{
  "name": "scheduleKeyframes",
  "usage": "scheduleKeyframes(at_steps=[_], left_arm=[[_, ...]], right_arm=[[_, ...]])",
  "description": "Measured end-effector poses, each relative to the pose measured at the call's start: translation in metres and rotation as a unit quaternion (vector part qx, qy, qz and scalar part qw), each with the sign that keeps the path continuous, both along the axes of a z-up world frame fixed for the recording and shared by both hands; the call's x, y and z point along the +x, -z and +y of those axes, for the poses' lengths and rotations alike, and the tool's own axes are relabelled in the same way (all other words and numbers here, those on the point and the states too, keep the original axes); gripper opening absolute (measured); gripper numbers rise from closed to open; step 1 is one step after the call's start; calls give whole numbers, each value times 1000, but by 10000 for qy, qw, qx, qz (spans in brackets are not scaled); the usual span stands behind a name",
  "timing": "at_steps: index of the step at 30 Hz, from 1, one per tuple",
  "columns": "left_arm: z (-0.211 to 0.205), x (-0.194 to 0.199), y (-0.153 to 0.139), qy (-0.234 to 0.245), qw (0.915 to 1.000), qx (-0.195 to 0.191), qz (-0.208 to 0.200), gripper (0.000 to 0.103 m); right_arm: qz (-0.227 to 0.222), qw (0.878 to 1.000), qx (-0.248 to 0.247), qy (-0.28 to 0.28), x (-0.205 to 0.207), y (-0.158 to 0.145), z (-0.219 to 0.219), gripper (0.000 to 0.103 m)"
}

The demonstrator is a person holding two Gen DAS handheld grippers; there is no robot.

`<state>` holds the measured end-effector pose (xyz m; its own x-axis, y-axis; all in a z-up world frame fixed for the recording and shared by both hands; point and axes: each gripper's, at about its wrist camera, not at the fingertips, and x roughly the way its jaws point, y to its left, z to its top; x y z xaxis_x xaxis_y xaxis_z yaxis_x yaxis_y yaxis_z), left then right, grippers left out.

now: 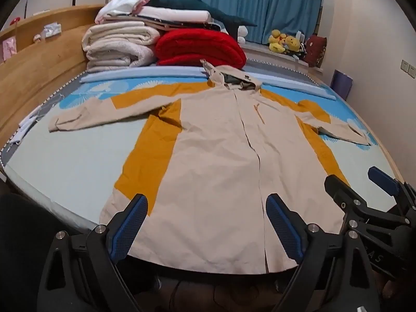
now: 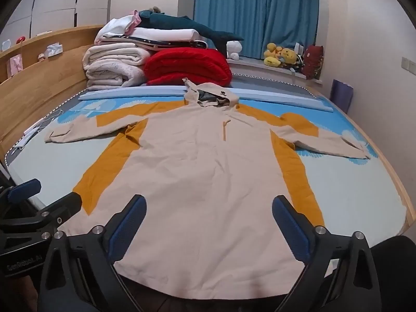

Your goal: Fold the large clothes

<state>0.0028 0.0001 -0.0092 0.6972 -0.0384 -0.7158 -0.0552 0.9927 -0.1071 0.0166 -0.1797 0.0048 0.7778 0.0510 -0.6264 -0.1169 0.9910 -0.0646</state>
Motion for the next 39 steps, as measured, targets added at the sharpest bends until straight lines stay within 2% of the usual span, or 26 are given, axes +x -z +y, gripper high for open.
scheduleKeyframes(at_steps=[6,10,39], left_arm=[[-4,0,5,-21,9999,95,64,90],[-2,2,5,49,9998,5,187,88],[-3,0,5,98,9999,-18,99,88]], right_arm=[[39,10000,-25,-19,-2,1,4,94],[101,9999,-20,-39,-2,6,4,94],[124,9999,7,-52,0,5,8,94]])
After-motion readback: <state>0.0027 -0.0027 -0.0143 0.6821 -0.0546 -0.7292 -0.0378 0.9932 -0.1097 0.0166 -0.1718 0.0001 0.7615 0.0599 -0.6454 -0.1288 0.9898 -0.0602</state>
